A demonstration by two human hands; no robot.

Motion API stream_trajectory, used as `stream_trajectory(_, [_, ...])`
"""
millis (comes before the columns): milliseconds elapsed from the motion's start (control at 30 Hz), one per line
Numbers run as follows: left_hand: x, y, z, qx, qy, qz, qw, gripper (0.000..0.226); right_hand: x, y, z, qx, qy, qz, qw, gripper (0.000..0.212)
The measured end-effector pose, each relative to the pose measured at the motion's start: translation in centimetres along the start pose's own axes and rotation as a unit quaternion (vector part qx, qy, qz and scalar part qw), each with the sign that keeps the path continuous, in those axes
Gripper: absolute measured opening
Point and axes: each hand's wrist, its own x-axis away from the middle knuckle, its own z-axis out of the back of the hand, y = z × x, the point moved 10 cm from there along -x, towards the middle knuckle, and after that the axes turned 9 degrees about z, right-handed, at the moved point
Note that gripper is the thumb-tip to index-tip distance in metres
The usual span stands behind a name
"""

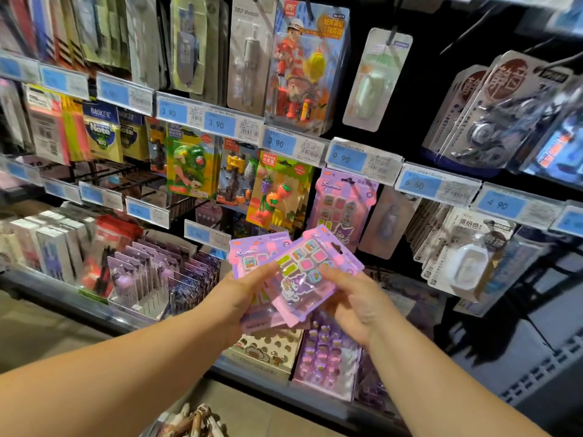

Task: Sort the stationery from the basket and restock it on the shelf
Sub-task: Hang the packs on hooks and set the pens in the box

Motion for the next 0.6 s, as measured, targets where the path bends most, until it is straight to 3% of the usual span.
stream_trajectory(200, [0.1, 0.6, -0.9, 0.022, -0.039, -0.027, 0.999, 0.047, 0.0, -1.4, 0.2, 0.058, 0.037, 0.092, 0.993, 0.037])
stream_trajectory(333, [0.1, 0.4, -1.0, 0.024, -0.048, -0.025, 0.998, 0.042, -0.3, -4.0, 2.1, 0.054, 0.104, 0.142, 0.983, 0.025])
stream_trajectory(433, [0.0, 0.2, -0.6, 0.027, -0.040, -0.016, 0.999, 0.051, -0.7, -5.8, 3.3, 0.033, 0.136, 0.159, 0.977, 0.020])
stream_trajectory(500, [-0.1, 0.4, -0.3, 0.030, -0.036, -0.020, 0.999, 0.047, -1.0, -6.6, 3.5, 0.040, 0.132, 0.166, 0.976, 0.015])
stream_trajectory(600, [-0.2, 0.6, 0.0, 0.034, -0.027, -0.019, 0.999, 0.023, -1.5, -7.4, 3.6, 0.075, 0.130, 0.173, 0.973, 0.011])
